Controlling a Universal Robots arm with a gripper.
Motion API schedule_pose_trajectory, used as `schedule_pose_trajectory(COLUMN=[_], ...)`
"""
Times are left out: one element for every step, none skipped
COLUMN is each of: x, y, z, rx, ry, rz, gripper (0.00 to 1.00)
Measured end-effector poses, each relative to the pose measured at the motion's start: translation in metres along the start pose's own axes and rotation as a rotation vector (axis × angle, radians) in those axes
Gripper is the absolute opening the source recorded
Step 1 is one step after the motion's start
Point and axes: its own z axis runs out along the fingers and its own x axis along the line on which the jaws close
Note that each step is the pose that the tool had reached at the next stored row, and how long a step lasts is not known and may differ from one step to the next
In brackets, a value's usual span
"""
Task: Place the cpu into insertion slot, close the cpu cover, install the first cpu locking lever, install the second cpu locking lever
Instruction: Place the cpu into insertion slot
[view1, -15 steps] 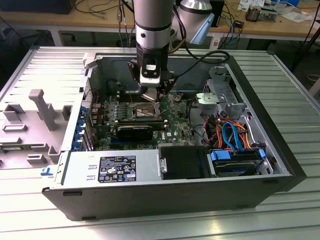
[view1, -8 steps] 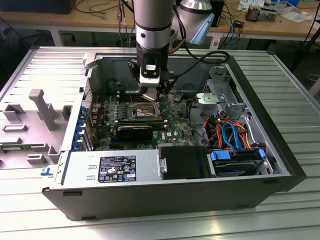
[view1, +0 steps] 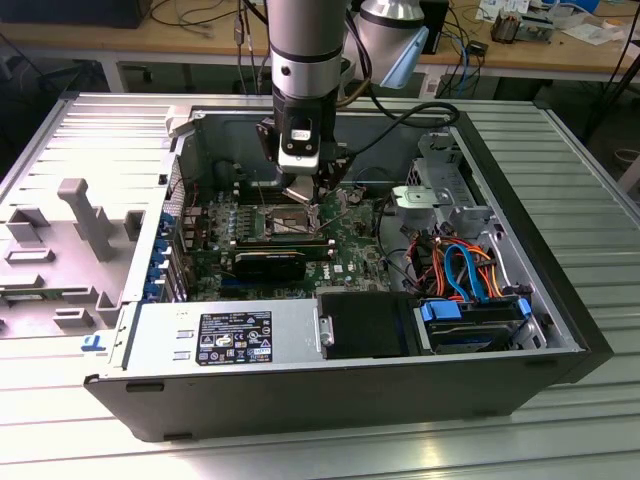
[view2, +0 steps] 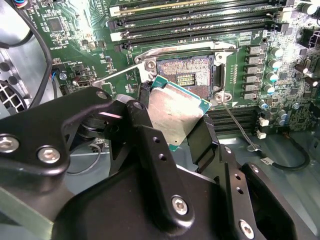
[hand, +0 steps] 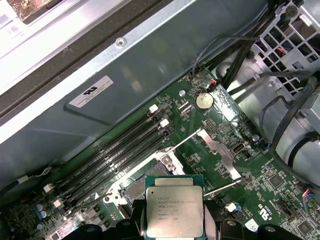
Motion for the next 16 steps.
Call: schedule_pose_trajectory(x=[0.0000,0.0000,0.0000,0.0000,0.0000,0.0000,0.0000,0.0000,0.0000,0.0000,0.0000,0.0000,0.0000,0.0000,0.0000,0.0000], y=[0.0000,0.0000,0.0000,0.0000,0.0000,0.0000,0.0000,0.0000,0.0000,0.0000,0.0000,0.0000,0.0000,0.0000,0.0000,0.0000], z=[0.0001,0.0001,0.0001,0.0001,0.0001,0.0002,0.0002,0.0002,0.0002,0.0003,0.0003,0.0003,0.0003,0.0004,0.0004,0.0004], rx=[-0.0001,-0.0001,-0.0001,-0.0001,-0.0001,-0.0002,-0.0002,-0.0002,-0.0002,-0.0003,-0.0003,-0.0003,-0.0004,-0.0004,-0.0004,-0.0004], ry=[-0.0002,-0.0002,-0.0004,-0.0004,-0.0005,-0.0006,-0.0006,-0.0007,-0.0008,-0.0009,-0.0010,-0.0011,-0.0013,-0.0014,-0.0014,-0.0015], rz=[0.002,0.003,0.005,0.006,0.007,0.008,0.009,0.010,0.011,0.012,0.013,0.014,0.016,0.017,0.019,0.020], gripper=[0.55,0.55,0.55,0.55,0.55,0.55,0.55,0.55,0.55,0.55,0.55,0.55,0.55,0.55,0.55,0.55])
